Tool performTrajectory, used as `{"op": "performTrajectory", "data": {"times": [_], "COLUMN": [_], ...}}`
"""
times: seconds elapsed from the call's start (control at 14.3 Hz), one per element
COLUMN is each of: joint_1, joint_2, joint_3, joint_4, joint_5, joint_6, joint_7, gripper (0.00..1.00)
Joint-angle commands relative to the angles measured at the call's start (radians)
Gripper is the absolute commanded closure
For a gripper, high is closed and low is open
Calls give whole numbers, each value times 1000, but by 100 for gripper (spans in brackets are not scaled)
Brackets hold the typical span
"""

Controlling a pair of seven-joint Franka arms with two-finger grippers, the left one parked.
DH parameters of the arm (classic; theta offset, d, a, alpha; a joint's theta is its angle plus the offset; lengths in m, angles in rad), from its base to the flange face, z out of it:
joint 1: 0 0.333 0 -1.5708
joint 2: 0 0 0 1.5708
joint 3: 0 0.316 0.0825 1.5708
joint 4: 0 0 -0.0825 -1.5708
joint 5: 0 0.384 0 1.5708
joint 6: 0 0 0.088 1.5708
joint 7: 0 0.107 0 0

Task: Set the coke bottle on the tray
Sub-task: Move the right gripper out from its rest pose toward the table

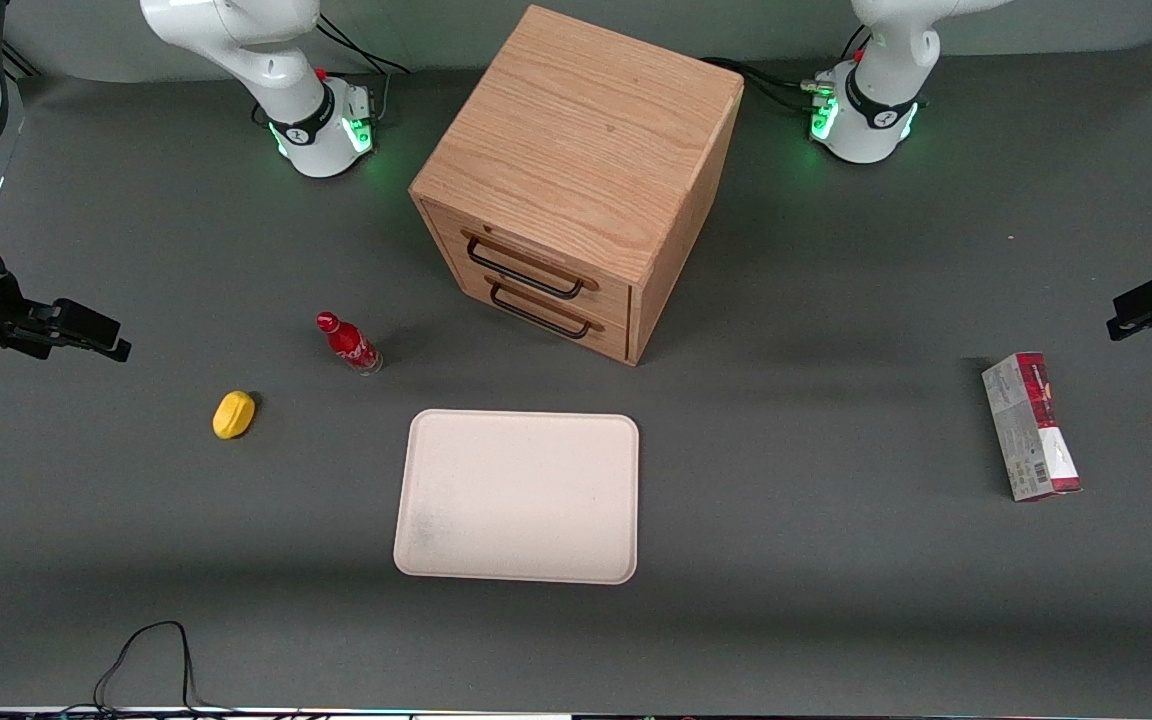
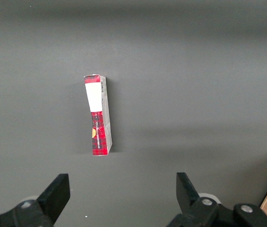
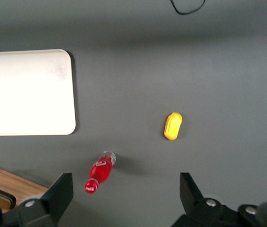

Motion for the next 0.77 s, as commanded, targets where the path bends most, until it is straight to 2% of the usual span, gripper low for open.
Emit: {"op": "performTrajectory", "data": {"times": [0.0,0.35,0.49,0.7], "joint_1": [-18,-1,14,96], "joint_2": [3,1,-12,-67], "joint_3": [13,13,13,13], "joint_4": [25,22,10,-33], "joint_5": [2,-25,-24,-12], "joint_6": [-37,-37,-95,-123], "joint_7": [25,31,84,181], "gripper": [0,0,0,0]}}
